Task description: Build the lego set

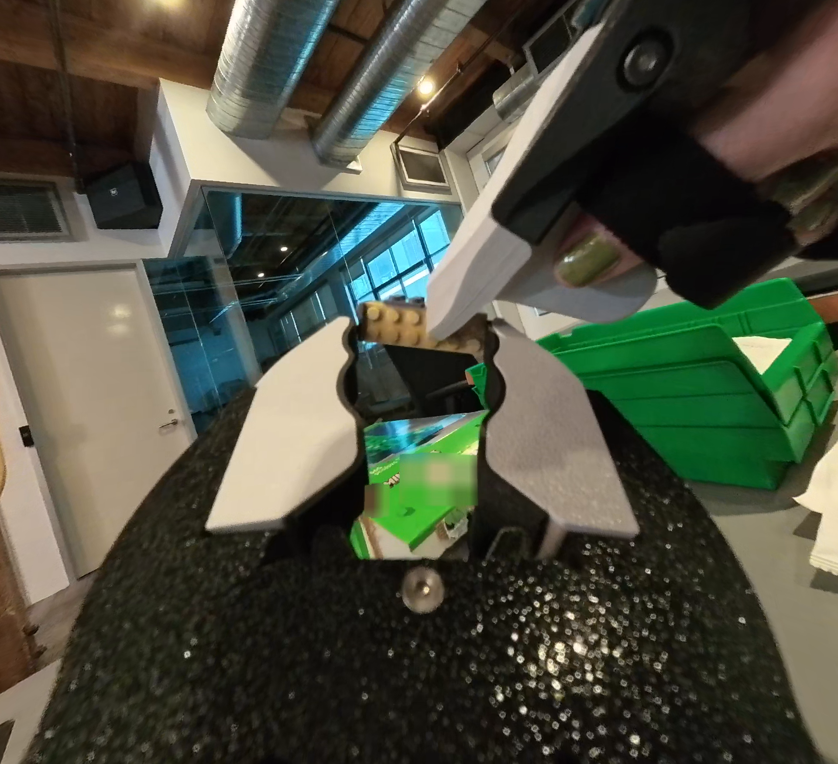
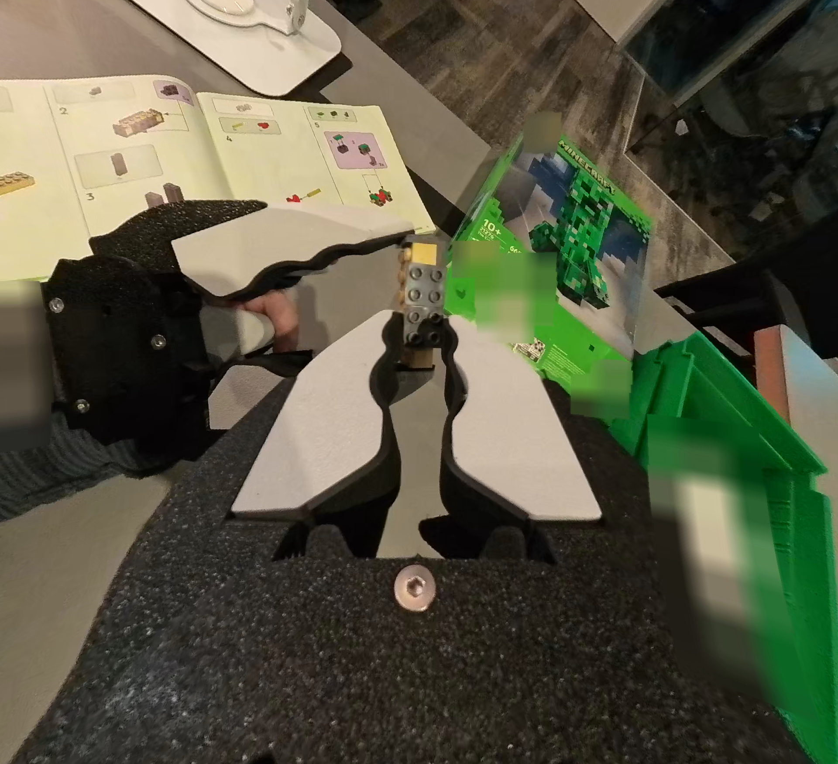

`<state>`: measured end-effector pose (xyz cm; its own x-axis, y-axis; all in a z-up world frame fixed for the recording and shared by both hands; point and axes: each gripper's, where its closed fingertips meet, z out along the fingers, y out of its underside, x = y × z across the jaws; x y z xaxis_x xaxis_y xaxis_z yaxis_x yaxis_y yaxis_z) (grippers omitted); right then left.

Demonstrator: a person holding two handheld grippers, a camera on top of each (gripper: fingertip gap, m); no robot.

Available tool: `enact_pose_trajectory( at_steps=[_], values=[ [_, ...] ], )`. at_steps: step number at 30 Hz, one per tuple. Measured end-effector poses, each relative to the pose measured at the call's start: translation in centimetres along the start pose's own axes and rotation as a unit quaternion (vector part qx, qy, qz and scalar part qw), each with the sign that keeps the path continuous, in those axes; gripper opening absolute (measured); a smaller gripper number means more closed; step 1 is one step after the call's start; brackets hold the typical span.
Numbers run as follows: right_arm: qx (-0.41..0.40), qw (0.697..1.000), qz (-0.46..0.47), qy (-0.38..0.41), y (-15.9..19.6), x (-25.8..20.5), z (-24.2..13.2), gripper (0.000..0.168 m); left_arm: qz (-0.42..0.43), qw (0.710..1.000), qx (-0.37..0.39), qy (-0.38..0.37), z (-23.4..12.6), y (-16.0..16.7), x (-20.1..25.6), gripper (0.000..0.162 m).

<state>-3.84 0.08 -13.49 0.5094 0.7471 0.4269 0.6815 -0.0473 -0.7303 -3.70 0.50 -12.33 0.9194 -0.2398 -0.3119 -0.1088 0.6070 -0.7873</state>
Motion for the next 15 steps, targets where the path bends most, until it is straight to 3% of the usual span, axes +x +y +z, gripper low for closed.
enact_pose_trajectory(
  at_steps=[9, 15],
  values=[
    [0.007, 1.000, 0.012, -0.003, 0.1, 0.1, 0.1, 0.016, -0.001, 1.000, 0.004, 0.011, 0.1, 0.1, 0.3, 0.054],
    [0.010, 0.999, 0.031, -0.014, 0.4, 0.4, 0.0, 0.016, 0.020, 0.999, -0.001, 0.031, 0.4, 0.3, 1.3, 0.073]
  ],
)
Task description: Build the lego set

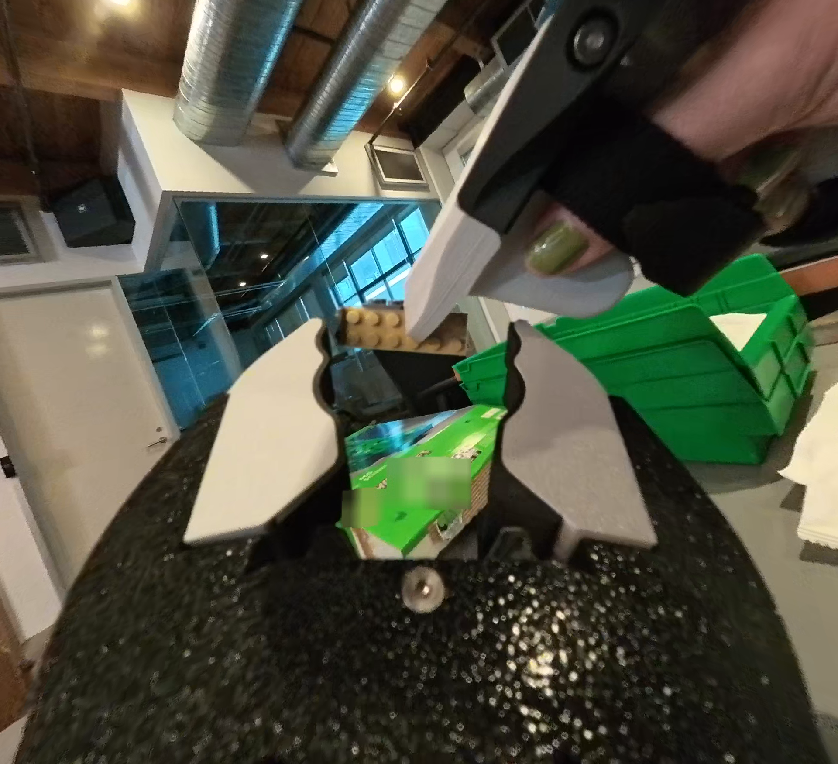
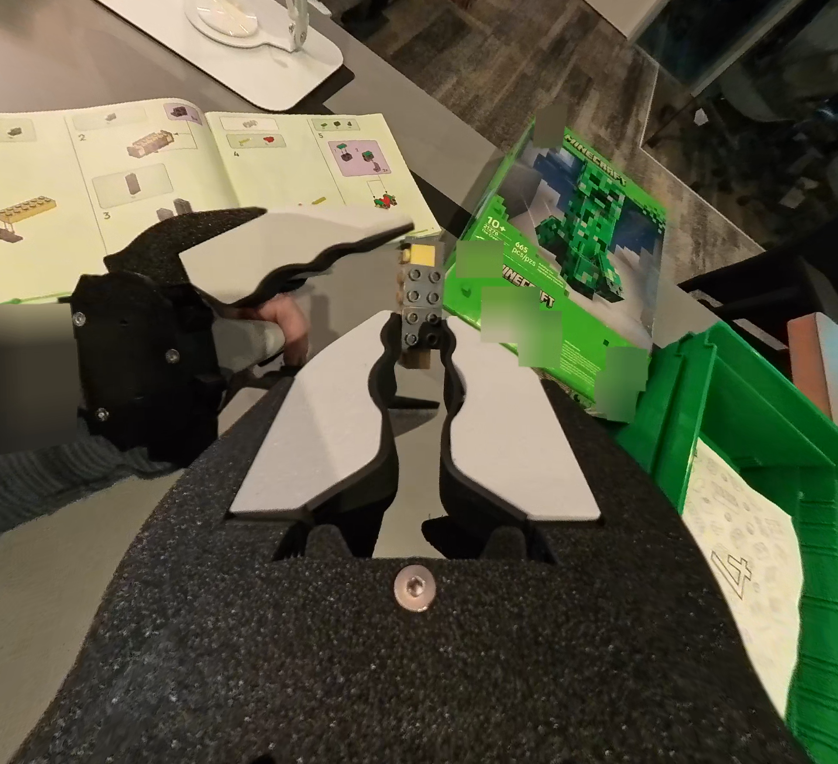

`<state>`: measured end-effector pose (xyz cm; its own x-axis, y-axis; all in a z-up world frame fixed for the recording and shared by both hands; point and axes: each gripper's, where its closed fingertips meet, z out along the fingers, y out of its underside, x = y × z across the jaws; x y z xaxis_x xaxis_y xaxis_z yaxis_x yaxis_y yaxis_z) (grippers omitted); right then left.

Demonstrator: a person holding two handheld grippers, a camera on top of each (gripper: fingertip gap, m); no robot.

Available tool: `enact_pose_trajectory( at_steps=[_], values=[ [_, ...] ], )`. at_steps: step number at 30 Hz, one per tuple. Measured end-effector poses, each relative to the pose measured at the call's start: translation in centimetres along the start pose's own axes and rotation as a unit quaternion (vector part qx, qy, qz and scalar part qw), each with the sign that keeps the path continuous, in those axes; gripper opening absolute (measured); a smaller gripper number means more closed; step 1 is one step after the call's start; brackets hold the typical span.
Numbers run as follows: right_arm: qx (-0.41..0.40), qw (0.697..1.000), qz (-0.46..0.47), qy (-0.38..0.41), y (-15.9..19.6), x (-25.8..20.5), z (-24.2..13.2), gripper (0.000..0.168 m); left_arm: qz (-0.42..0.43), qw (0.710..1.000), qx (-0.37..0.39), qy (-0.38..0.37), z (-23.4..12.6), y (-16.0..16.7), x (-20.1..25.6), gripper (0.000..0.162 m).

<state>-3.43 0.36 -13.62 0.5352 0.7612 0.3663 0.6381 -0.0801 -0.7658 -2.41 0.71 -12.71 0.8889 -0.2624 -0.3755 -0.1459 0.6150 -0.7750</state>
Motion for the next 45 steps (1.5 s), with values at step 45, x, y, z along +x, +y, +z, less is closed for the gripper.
enact_pose_trajectory(
  at_steps=[45],
  values=[
    [-0.135, 0.903, -0.285, -0.290, 3.6, -1.8, -3.7, 0.029, -0.246, 0.908, 0.034, 0.337, -1.6, -1.5, 5.7, 0.058]
  ],
)
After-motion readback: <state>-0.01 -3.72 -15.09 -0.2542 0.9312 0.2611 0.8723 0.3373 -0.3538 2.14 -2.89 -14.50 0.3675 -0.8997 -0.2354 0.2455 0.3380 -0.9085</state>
